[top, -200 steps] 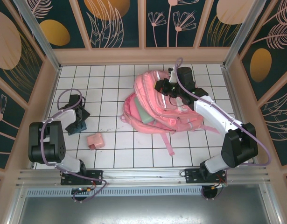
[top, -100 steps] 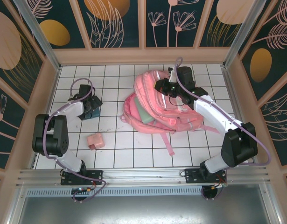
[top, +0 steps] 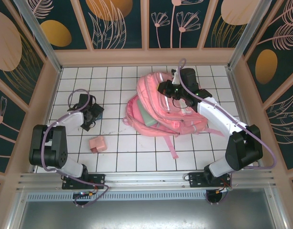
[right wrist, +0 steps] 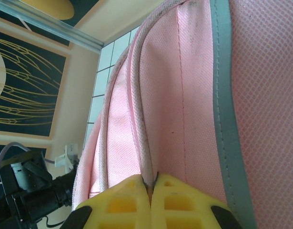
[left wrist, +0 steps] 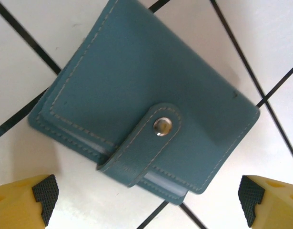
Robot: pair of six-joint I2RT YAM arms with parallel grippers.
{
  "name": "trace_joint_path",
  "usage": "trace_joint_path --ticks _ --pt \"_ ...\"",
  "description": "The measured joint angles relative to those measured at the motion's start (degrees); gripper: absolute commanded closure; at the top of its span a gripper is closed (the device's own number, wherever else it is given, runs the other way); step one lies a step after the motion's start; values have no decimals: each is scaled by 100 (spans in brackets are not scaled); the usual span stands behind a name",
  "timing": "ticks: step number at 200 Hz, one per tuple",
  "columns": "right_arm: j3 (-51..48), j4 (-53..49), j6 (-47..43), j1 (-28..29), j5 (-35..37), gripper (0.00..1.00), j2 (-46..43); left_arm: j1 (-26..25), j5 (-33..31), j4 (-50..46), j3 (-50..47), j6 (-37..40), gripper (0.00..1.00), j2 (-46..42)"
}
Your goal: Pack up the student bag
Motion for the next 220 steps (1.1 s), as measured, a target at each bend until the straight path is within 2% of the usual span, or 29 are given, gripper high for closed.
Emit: trace_joint_path --ticks 64,100,159,191,220 --pt "0 -4 -39 0 0 100 0 190 -136 186 306 15 1 494" --pt "2 -4 -39 0 0 100 0 264 -280 221 734 271 1 879" --pt "2 -7 -37 0 2 100 0 278 -155 332 1414 767 1 1537" --pt "2 -7 -37 0 2 100 0 238 -181 162 1513 1003 1 1589" --pt "2 -7 -35 0 2 100 0 57 -553 -293 1860 1285 1 1851"
